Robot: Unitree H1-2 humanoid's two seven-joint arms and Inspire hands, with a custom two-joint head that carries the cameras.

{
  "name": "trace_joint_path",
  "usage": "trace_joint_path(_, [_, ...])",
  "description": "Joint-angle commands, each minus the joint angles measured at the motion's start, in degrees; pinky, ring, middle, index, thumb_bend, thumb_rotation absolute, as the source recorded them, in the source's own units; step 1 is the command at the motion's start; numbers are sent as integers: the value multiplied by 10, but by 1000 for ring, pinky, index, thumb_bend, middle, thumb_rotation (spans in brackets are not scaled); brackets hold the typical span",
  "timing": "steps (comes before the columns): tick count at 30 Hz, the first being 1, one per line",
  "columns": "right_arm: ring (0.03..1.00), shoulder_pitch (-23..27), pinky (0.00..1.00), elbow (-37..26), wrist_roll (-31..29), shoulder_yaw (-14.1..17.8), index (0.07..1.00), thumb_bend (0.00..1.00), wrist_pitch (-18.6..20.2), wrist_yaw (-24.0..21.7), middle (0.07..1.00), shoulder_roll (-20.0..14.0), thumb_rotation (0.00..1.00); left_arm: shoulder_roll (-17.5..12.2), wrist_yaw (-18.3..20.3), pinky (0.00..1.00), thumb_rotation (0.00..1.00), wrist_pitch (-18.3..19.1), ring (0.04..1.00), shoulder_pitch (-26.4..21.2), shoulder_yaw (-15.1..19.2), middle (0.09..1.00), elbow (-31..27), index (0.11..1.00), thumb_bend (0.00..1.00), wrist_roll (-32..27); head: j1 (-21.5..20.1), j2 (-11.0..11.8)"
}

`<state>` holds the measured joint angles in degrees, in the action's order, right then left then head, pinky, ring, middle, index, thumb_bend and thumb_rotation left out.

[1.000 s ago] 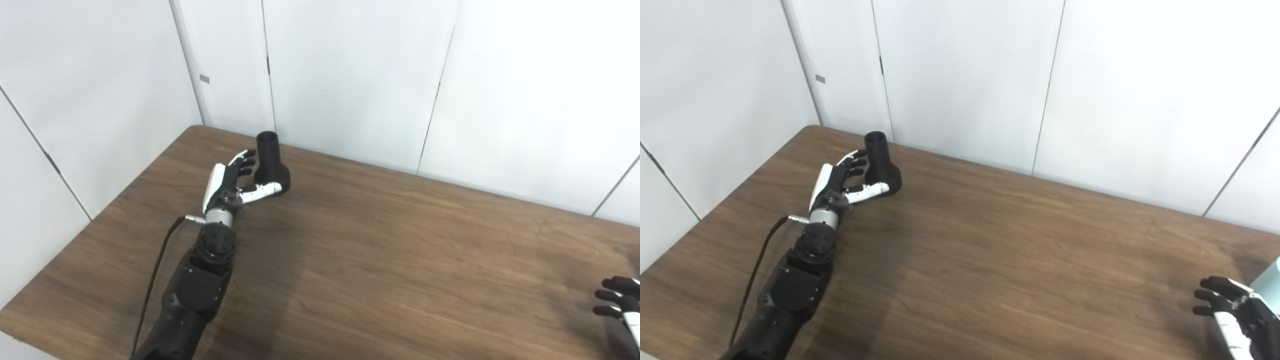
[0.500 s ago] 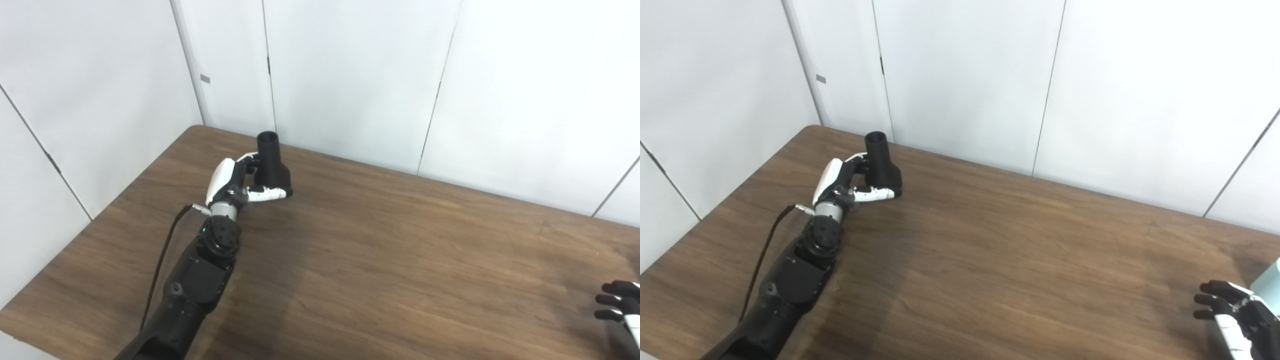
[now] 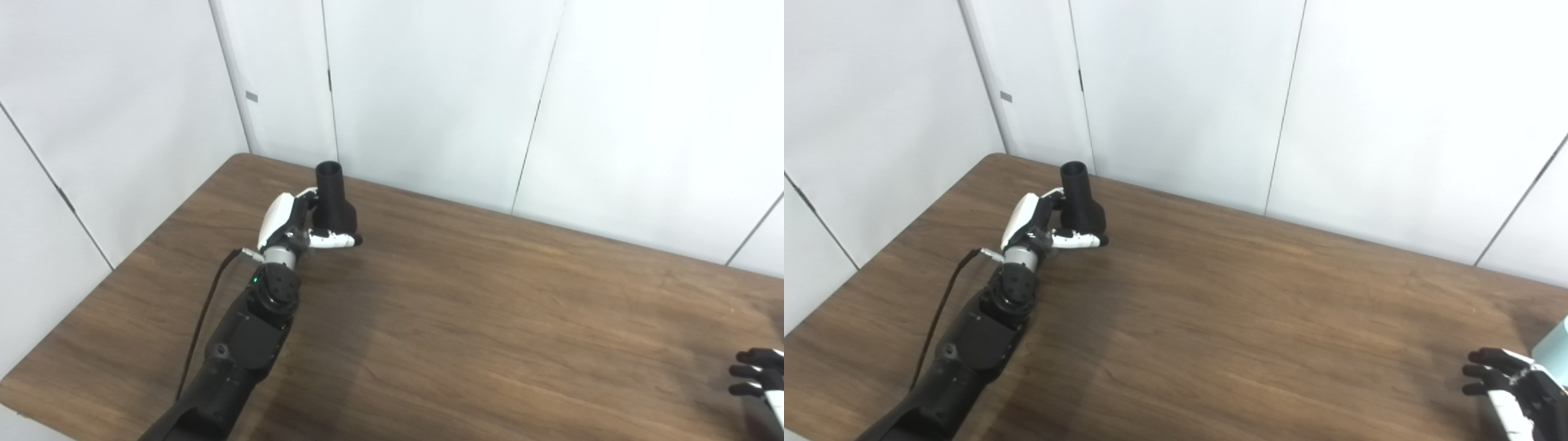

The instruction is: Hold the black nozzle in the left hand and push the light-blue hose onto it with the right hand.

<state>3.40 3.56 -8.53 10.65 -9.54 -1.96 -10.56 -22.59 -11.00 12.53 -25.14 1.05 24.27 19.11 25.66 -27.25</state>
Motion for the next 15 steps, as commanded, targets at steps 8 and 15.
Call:
trace_joint_path(8, [567,-9,437,-9,-3,5,561,766,-8,2,600,2,544,-14,-16,808,60,7,773,-12,-19,735,25,764,963,41,-1,0])
trace_joint_path(15, [580,-11,451,-19,-6,4,568,724,3,1,609,2,526,-35,-46,882,0,-6,696,-11,-61,659,55,691,917,109,-2,-3])
